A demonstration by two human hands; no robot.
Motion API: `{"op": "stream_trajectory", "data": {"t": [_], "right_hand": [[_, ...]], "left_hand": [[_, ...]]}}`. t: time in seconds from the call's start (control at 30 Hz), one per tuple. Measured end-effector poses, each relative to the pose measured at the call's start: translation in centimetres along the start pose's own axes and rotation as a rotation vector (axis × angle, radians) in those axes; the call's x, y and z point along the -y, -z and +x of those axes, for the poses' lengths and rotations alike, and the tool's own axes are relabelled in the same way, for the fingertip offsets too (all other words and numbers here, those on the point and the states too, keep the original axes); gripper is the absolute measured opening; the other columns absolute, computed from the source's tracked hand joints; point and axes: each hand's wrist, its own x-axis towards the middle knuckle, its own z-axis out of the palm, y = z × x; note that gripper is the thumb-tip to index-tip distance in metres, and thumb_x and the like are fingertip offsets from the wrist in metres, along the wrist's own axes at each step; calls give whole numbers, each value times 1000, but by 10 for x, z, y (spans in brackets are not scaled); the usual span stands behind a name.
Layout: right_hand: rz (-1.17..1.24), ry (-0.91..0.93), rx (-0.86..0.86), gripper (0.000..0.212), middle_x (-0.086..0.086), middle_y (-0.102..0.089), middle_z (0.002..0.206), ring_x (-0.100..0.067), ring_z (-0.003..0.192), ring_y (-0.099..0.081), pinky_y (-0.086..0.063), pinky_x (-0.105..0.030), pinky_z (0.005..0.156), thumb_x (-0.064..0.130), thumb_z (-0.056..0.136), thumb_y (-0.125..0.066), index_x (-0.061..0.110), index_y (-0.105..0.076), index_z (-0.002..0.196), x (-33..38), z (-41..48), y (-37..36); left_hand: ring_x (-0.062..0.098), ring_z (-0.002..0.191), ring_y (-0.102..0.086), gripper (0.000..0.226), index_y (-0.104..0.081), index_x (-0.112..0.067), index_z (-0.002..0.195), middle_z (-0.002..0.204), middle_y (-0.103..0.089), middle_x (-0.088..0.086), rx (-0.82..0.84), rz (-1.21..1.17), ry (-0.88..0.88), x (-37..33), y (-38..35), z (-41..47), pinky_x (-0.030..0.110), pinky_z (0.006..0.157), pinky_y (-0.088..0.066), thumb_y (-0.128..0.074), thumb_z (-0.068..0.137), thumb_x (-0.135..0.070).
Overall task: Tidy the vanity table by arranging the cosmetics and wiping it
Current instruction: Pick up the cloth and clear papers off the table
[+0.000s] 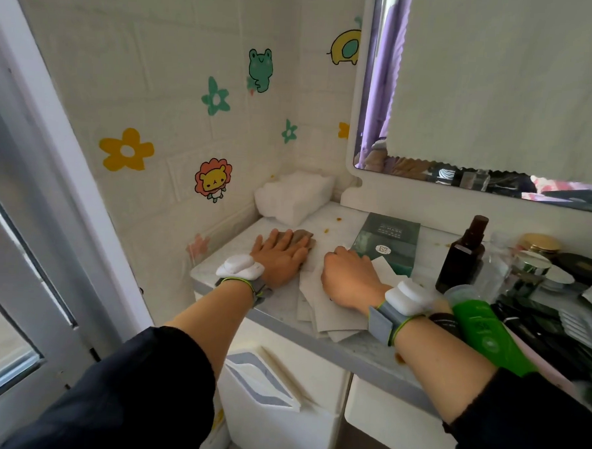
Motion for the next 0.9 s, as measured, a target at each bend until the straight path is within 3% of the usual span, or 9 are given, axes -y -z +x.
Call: {"op": "stream_trajectory", "data": {"t": [0.13, 0.27, 0.37, 0.5, 0.9], "right_hand": [[-21, -5, -8, 30, -16, -46, 126, -36, 119, -44, -33, -43, 94, 13, 95, -38, 3, -52, 119, 4, -4, 1], [-42, -9, -67, 28, -13, -47, 124, -33, 117, -45, -32, -43, 93, 8, 92, -40, 6, -53, 116, 11, -11, 0], [-53, 9, -139, 27, -12, -46, 124, -32, 116, -45, -32, -44, 94, 7, 92, -41, 7, -53, 116, 13, -18, 1], [-58, -3, -83, 29, -13, -47, 125, -32, 118, -45, -32, -45, 96, 6, 91, -40, 7, -52, 118, 12, -20, 6], [-108, 70, 84, 27, -13, -51, 123, -32, 118, -48, -28, -42, 102, 5, 91, -44, 6, -55, 115, 0, 8, 11]], "left_hand": [[30, 148, 11, 53, -1, -38, 151, 162, 5, -2, -43, 43, 64, 22, -1, -25, 49, 119, 6, -10, 101, -50], [37, 147, 1, 53, -5, -28, 153, 161, -2, 10, -60, 132, -22, 25, 2, -42, 52, 118, -5, -21, 104, -38], [35, 147, -6, 52, -8, -25, 153, 161, -7, 9, -70, 163, -119, 19, -2, -47, 53, 118, -13, -23, 104, -32], [26, 149, 3, 59, 0, -33, 153, 162, 1, -1, -21, 136, -107, 15, -14, -41, 51, 119, -8, -2, 96, -48], [30, 148, 7, 61, 6, -30, 152, 162, 8, 4, 19, 202, -157, -19, 3, 27, 51, 117, -6, -29, 102, -32]]}}
